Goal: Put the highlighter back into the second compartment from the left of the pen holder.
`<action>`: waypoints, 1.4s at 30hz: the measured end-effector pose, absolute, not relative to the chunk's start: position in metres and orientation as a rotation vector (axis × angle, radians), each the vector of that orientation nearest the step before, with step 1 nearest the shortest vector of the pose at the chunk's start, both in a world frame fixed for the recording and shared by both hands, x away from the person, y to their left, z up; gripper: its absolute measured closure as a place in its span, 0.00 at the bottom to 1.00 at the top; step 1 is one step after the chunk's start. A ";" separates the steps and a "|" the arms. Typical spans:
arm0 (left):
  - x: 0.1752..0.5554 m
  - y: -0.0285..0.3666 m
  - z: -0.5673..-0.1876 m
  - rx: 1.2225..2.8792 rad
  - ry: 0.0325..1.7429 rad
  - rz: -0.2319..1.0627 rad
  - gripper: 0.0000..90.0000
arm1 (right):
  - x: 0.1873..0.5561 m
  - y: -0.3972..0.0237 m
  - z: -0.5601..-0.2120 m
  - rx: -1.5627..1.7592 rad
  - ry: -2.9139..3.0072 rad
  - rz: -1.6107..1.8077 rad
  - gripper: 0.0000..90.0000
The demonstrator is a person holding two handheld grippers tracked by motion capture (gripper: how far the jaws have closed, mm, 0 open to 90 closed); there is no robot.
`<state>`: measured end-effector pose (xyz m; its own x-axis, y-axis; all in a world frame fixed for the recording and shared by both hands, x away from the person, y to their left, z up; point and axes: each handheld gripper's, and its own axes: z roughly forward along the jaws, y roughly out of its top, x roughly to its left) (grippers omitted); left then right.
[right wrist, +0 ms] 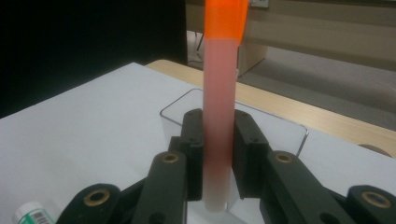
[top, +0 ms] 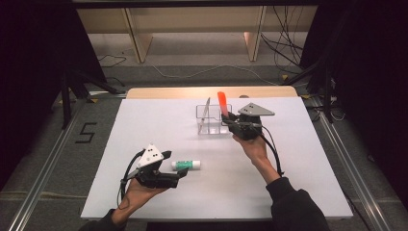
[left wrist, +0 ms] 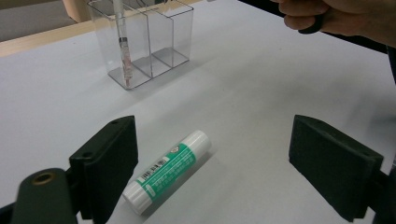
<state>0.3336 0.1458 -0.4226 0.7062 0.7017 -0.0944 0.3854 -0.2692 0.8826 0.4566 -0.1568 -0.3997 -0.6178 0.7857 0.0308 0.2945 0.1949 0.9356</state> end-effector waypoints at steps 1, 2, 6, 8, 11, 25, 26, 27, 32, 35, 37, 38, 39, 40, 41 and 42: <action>0.334 0.146 -0.423 1.892 0.844 0.391 0.17 | 0.459 -0.156 -0.400 1.014 2.009 1.425 0.85; 0.334 0.146 -0.423 1.896 0.842 0.388 0.17 | 0.461 -0.155 -0.400 1.023 2.003 1.433 0.85; 0.334 0.145 -0.423 1.894 0.847 0.388 0.17 | 0.471 -0.150 -0.400 1.042 1.977 1.422 0.85; 0.334 0.146 -0.423 1.898 0.846 0.389 0.17 | 0.475 -0.146 -0.401 1.042 1.958 1.406 0.85; 0.334 0.146 -0.423 1.894 0.846 0.392 0.17 | 0.482 -0.139 -0.403 1.062 1.945 1.398 0.85; 0.334 0.147 -0.422 1.898 0.835 0.406 0.17 | 0.502 -0.118 -0.412 1.108 1.911 1.360 0.85; 0.334 0.147 -0.421 1.896 0.836 0.406 0.17 | 0.502 -0.117 -0.413 1.113 1.913 1.352 0.85; 0.334 0.147 -0.421 1.891 0.838 0.405 0.17 | 0.503 -0.115 -0.414 1.112 1.913 1.352 0.85; 0.334 0.147 -0.422 1.893 0.842 0.402 0.17 | 0.505 -0.111 -0.417 1.111 1.911 1.343 0.85; 0.334 0.147 -0.422 1.895 0.840 0.405 0.17 | 0.506 -0.109 -0.419 1.123 1.914 1.340 0.85; 0.334 0.147 -0.421 1.894 0.841 0.401 0.17 | 0.506 -0.109 -0.421 1.127 1.916 1.333 0.85; 0.334 0.147 -0.421 1.896 0.841 0.402 0.17 | 0.507 -0.108 -0.422 1.122 1.919 1.327 0.85; 0.334 0.147 -0.422 1.894 0.842 0.404 0.17 | 0.507 -0.108 -0.422 1.127 1.919 1.325 0.85; 0.334 0.147 -0.421 1.897 0.843 0.402 0.17 | 0.508 -0.108 -0.423 1.126 1.918 1.326 0.85; 0.334 0.147 -0.421 1.894 0.843 0.402 0.17 | 0.508 -0.108 -0.424 1.133 1.919 1.322 0.85; 0.334 0.147 -0.421 1.893 0.844 0.402 0.17 | 0.508 -0.108 -0.425 1.134 1.919 1.326 0.85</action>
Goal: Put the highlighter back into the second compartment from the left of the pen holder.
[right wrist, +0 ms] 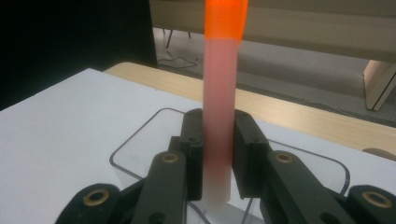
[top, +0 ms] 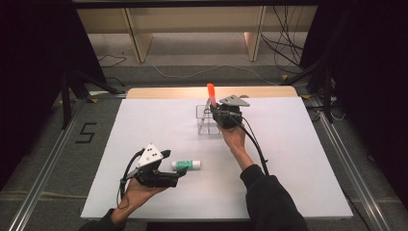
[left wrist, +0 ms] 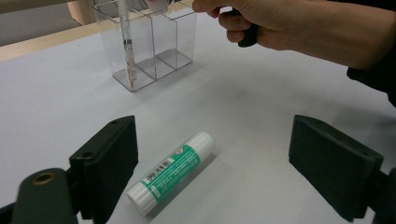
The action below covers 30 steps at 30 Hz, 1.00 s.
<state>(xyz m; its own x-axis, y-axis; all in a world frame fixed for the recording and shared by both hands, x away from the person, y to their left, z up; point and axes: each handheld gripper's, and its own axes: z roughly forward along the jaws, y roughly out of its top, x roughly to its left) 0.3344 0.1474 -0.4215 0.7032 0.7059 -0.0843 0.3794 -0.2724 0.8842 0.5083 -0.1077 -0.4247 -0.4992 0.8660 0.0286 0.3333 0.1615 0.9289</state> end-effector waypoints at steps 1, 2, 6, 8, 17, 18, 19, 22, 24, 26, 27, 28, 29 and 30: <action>0.334 0.148 -0.422 1.894 0.844 0.402 0.17 | 0.509 -0.107 -0.425 1.129 1.923 1.324 0.85; 0.334 0.148 -0.422 1.894 0.844 0.403 0.17 | 0.508 -0.107 -0.426 1.132 1.926 1.319 0.85; 0.334 0.148 -0.421 1.892 0.844 0.403 0.17 | 0.508 -0.105 -0.427 1.131 1.931 1.319 0.85; 0.334 0.148 -0.421 1.893 0.844 0.404 0.17 | 0.509 -0.105 -0.428 1.135 1.936 1.308 0.85; 0.335 0.148 -0.422 1.898 0.847 0.401 0.17 | 0.510 -0.105 -0.431 1.153 1.966 1.307 0.77; 0.335 0.148 -0.422 1.898 0.848 0.402 0.17 | 0.510 -0.105 -0.431 1.150 1.975 1.310 0.68; 0.335 0.148 -0.422 1.897 0.848 0.401 0.17 | 0.509 -0.106 -0.430 1.149 1.976 1.306 0.61; 0.335 0.148 -0.422 1.895 0.850 0.400 0.17 | 0.506 -0.111 -0.422 1.183 1.975 1.338 0.52; 0.335 0.148 -0.421 1.894 0.850 0.403 0.17 | 0.504 -0.116 -0.416 1.187 1.971 1.371 0.48; 0.335 0.148 -0.421 1.896 0.847 0.407 0.17 | 0.501 -0.121 -0.411 1.190 1.963 1.388 0.45; 0.335 0.148 -0.421 1.896 0.850 0.403 0.17 | 0.499 -0.124 -0.407 1.189 1.964 1.395 0.44; 0.335 0.148 -0.422 1.899 0.851 0.405 0.17 | 0.498 -0.127 -0.405 1.186 1.966 1.400 0.42; 0.336 0.148 -0.422 1.900 0.851 0.405 0.17 | 0.496 -0.129 -0.402 1.187 1.971 1.399 0.40; 0.336 0.148 -0.422 1.899 0.854 0.403 0.17 | 0.495 -0.131 -0.400 1.184 1.980 1.400 0.39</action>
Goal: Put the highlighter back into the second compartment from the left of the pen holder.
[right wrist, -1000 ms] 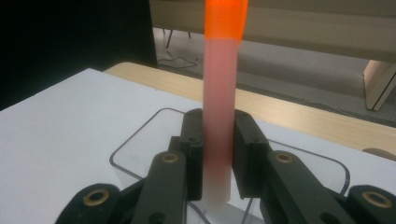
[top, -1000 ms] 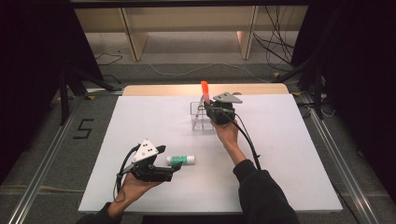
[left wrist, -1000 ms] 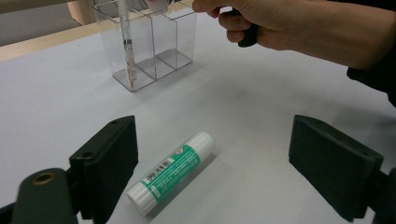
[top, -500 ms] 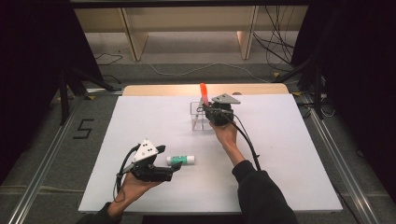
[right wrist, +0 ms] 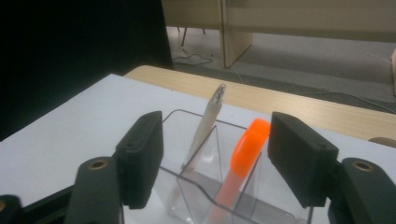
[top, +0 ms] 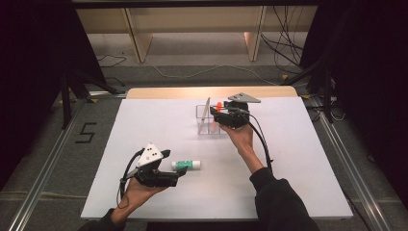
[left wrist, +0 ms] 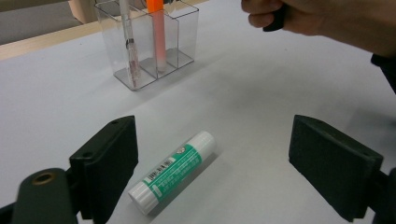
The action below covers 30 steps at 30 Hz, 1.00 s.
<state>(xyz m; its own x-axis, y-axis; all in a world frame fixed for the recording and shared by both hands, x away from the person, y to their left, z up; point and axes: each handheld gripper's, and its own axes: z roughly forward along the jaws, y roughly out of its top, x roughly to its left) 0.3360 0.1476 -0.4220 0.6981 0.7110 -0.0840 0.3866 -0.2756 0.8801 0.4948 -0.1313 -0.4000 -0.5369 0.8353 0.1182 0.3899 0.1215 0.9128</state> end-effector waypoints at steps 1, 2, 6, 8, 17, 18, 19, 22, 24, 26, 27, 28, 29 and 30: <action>0.336 0.148 -0.422 1.900 0.855 0.403 0.17 | 0.493 -0.134 -0.398 1.182 1.988 1.403 0.38; 0.336 0.148 -0.422 1.902 0.855 0.403 0.17 | 0.491 -0.136 -0.397 1.172 1.993 1.408 0.38; 0.338 0.148 -0.423 1.908 0.859 0.402 0.17 | 0.481 -0.144 -0.394 1.148 2.016 1.409 0.36; 0.338 0.148 -0.423 1.913 0.862 0.400 0.17 | 0.476 -0.148 -0.394 1.136 2.032 1.417 0.35; 0.343 0.155 -0.422 1.901 0.881 0.416 0.17 | 0.444 -0.166 -0.389 1.061 2.068 1.448 0.34; 0.344 0.155 -0.422 1.902 0.884 0.419 0.17 | 0.440 -0.168 -0.389 1.059 2.071 1.452 0.34; 0.345 0.156 -0.423 1.910 0.883 0.425 0.17 | 0.436 -0.171 -0.389 1.051 2.070 1.458 0.33; 0.346 0.156 -0.424 1.908 0.894 0.422 0.17 | 0.425 -0.177 -0.390 1.045 2.079 1.458 0.33; 0.347 0.157 -0.425 1.923 0.893 0.426 0.17 | 0.420 -0.181 -0.391 1.031 2.089 1.446 0.33; 0.348 0.157 -0.426 1.926 0.896 0.423 0.17 | 0.415 -0.185 -0.393 1.030 2.104 1.438 0.33; 0.348 0.157 -0.426 1.925 0.900 0.420 0.17 | 0.413 -0.187 -0.395 1.019 2.107 1.430 0.33; 0.348 0.156 -0.426 1.928 0.898 0.420 0.17 | 0.410 -0.189 -0.396 1.024 2.111 1.419 0.33; 0.348 0.156 -0.426 1.930 0.896 0.419 0.17 | 0.409 -0.190 -0.398 1.022 2.116 1.412 0.33; 0.348 0.156 -0.427 1.935 0.894 0.421 0.17 | 0.407 -0.192 -0.399 1.023 2.120 1.412 0.33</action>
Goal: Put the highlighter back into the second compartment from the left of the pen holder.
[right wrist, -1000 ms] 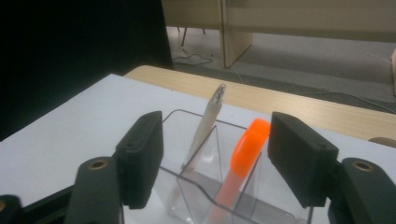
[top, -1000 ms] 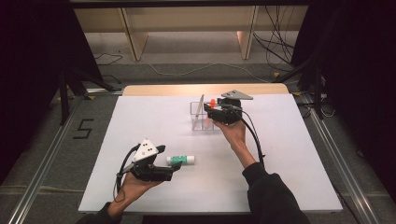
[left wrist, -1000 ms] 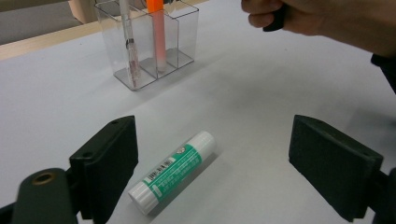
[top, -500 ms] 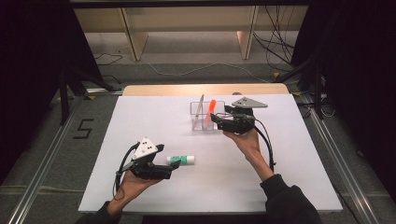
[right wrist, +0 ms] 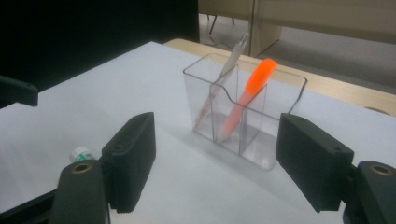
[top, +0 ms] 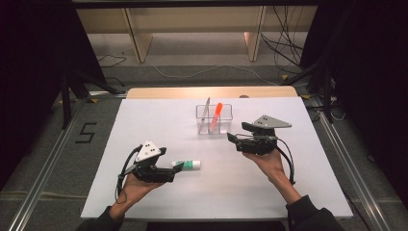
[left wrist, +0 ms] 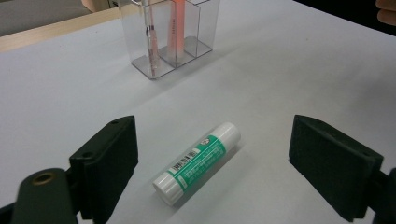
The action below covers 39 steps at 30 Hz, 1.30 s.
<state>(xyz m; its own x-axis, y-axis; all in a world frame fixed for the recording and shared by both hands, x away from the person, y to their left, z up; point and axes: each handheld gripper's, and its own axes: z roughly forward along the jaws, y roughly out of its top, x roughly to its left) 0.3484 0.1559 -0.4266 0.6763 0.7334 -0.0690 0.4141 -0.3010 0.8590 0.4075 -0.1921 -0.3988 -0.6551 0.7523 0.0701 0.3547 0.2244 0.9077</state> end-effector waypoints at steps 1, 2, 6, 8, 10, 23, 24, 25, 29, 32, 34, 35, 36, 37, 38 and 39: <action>0.348 0.156 -0.427 1.942 0.891 0.421 0.17 | 0.406 -0.194 -0.400 1.027 2.122 1.407 0.33; 0.349 0.156 -0.427 1.945 0.889 0.423 0.17 | 0.405 -0.195 -0.401 1.030 2.120 1.412 0.33; 0.350 0.156 -0.427 1.957 0.889 0.422 0.17 | 0.400 -0.199 -0.403 1.031 2.133 1.403 0.33; 0.351 0.157 -0.427 1.976 0.882 0.436 0.17 | 0.396 -0.200 -0.404 1.027 2.142 1.401 0.32; 0.352 0.157 -0.427 1.972 0.887 0.441 0.17 | 0.394 -0.201 -0.404 1.022 2.146 1.404 0.32; 0.361 0.157 -0.425 2.029 0.877 0.407 0.17 | 0.374 -0.211 -0.409 1.011 2.172 1.399 0.32; 0.362 0.156 -0.425 2.039 0.871 0.408 0.17 | 0.373 -0.212 -0.409 1.004 2.171 1.401 0.32; 0.362 0.155 -0.425 2.046 0.865 0.408 0.17 | 0.372 -0.212 -0.410 1.007 2.173 1.397 0.32; 0.365 0.152 -0.424 2.074 0.848 0.396 0.17 | 0.367 -0.213 -0.412 0.999 2.185 1.408 0.31; 0.367 0.149 -0.424 2.099 0.839 0.387 0.17 | 0.364 -0.214 -0.412 1.003 2.194 1.407 0.31; 0.369 0.146 -0.425 2.120 0.832 0.384 0.17 | 0.361 -0.215 -0.413 1.005 2.194 1.412 0.31; 0.370 0.145 -0.425 2.133 0.826 0.382 0.17 | 0.360 -0.215 -0.413 1.002 2.198 1.411 0.31; 0.370 0.144 -0.425 2.142 0.816 0.376 0.17 | 0.359 -0.216 -0.413 1.001 2.198 1.416 0.31; 0.371 0.142 -0.425 2.147 0.814 0.372 0.17 | 0.358 -0.216 -0.413 1.000 2.200 1.418 0.31; 0.372 0.141 -0.425 2.161 0.804 0.370 0.17 | 0.357 -0.217 -0.413 1.001 2.201 1.416 0.31; 0.373 0.139 -0.425 2.170 0.802 0.371 0.17 | 0.356 -0.217 -0.413 0.999 2.202 1.415 0.31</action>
<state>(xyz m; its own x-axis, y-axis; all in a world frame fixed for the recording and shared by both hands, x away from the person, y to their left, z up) 0.3726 0.1388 -0.4252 0.7587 0.6514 0.0037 0.4249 -0.4991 0.7552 0.3557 -0.2174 -0.4132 -0.6956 0.7130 0.0882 0.3763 0.2570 0.8901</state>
